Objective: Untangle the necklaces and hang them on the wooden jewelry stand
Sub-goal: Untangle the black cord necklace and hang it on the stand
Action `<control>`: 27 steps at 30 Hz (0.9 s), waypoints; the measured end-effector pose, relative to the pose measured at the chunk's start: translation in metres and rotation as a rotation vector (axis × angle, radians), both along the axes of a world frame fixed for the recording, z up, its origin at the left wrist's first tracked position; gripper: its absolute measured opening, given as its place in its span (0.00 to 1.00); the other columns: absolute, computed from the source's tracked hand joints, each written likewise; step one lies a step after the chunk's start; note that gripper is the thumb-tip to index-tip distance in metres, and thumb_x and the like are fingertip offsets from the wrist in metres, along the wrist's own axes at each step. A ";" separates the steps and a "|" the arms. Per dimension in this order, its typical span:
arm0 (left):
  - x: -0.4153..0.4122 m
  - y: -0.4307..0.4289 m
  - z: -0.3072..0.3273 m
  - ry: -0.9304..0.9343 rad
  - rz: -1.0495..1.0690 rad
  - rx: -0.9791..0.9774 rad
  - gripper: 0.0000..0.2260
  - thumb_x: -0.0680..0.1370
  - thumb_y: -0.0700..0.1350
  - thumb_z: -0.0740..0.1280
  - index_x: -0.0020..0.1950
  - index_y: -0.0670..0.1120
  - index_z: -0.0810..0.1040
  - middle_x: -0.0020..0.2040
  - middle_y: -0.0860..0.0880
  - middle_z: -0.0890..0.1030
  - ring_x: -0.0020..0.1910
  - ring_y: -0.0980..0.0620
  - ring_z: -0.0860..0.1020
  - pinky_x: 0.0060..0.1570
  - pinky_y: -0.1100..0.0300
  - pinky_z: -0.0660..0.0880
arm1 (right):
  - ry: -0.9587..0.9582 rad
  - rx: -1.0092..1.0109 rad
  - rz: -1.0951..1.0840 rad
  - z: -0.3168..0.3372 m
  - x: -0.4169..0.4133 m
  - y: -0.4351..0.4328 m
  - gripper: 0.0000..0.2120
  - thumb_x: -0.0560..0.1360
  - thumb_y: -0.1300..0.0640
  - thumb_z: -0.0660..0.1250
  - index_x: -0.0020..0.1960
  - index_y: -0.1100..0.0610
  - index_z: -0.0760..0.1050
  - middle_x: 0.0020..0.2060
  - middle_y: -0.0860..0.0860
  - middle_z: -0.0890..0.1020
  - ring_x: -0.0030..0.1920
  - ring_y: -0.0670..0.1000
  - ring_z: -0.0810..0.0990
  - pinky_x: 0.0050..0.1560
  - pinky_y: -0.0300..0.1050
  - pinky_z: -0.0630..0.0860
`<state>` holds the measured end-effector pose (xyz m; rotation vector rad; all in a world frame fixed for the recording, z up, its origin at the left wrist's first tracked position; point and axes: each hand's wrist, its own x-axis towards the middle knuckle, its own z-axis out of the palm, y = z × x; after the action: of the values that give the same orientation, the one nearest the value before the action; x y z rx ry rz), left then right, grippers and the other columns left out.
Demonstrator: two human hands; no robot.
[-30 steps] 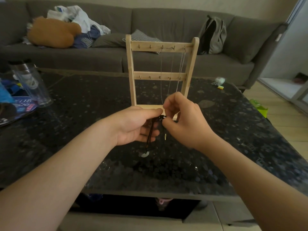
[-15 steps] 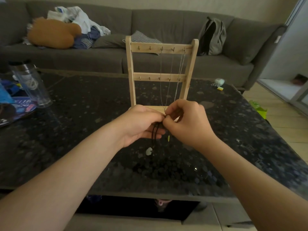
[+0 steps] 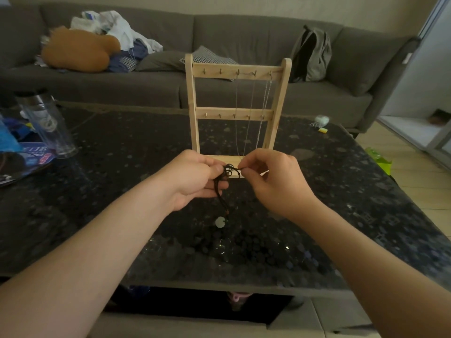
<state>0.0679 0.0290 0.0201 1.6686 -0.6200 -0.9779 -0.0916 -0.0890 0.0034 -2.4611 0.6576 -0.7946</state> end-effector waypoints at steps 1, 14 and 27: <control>0.000 -0.001 -0.001 -0.014 0.013 -0.013 0.07 0.86 0.35 0.66 0.59 0.43 0.83 0.56 0.40 0.87 0.51 0.47 0.89 0.49 0.52 0.87 | 0.000 0.062 0.006 0.001 0.000 0.000 0.05 0.81 0.59 0.72 0.52 0.50 0.84 0.44 0.43 0.84 0.45 0.40 0.82 0.45 0.30 0.76; -0.002 0.005 0.003 -0.051 -0.069 -0.153 0.09 0.83 0.32 0.70 0.61 0.41 0.85 0.55 0.41 0.88 0.49 0.50 0.89 0.49 0.58 0.86 | -0.200 0.324 -0.038 0.008 -0.004 -0.001 0.05 0.78 0.59 0.72 0.45 0.52 0.85 0.35 0.46 0.85 0.35 0.42 0.81 0.36 0.33 0.76; 0.005 0.009 0.005 -0.281 -0.168 -0.124 0.14 0.78 0.32 0.75 0.60 0.47 0.86 0.55 0.48 0.89 0.55 0.51 0.88 0.60 0.51 0.85 | -0.038 0.329 0.007 0.004 0.000 -0.001 0.07 0.80 0.58 0.75 0.57 0.51 0.87 0.45 0.45 0.88 0.45 0.44 0.87 0.50 0.41 0.85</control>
<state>0.0732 0.0377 0.0255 1.6759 -1.0012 -0.8093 -0.0920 -0.0896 0.0072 -2.1449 0.7033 -0.6693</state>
